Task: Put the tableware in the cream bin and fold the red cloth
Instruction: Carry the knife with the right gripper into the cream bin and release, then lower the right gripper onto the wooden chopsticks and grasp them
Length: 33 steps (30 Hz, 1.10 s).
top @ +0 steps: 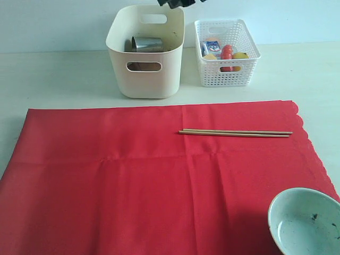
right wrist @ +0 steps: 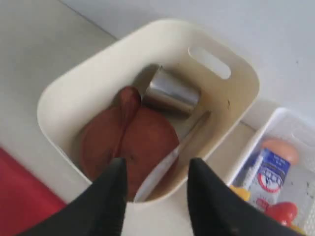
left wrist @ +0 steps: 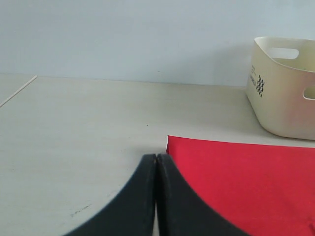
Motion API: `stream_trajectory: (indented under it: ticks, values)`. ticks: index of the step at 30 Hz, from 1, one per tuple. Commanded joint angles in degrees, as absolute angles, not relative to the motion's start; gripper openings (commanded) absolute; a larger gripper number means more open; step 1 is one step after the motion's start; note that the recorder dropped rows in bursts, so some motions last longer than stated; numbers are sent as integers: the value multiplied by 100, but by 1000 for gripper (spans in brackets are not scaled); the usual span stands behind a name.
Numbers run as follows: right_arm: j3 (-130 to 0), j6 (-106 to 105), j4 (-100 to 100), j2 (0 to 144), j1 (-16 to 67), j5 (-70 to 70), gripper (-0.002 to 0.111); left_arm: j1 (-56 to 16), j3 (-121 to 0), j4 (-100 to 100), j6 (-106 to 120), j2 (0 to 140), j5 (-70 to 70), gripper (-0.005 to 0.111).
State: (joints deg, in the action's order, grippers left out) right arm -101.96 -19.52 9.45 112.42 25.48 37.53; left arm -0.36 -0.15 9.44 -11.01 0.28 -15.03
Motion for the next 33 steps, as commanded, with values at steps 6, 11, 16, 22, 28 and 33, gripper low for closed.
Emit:
stream_trajectory:
  ticks: [6,11,16,22,28,33]
  values:
    - [-9488,-1262,406,10823,2512,4589,3,-80,0,964,-1096,0,-1467,3]
    - [-8615,-1036,406,10533,2512,4424,0,-80,0,964,-1096,0,-1467,3]
    - [-7770,-872,406,10279,2512,4253,0,-80,0,964,-1096,0,-1467,3]
    - [-7036,-700,448,10105,2512,4164,0,-80,0,964,-1096,0,-1467,3]
    - [-6621,-448,475,9899,2512,4138,0,-80,0,964,-1096,0,-1467,3]
    - [-6402,-448,475,9750,2524,4111,0,-80,0,964,-1096,0,-1467,3]
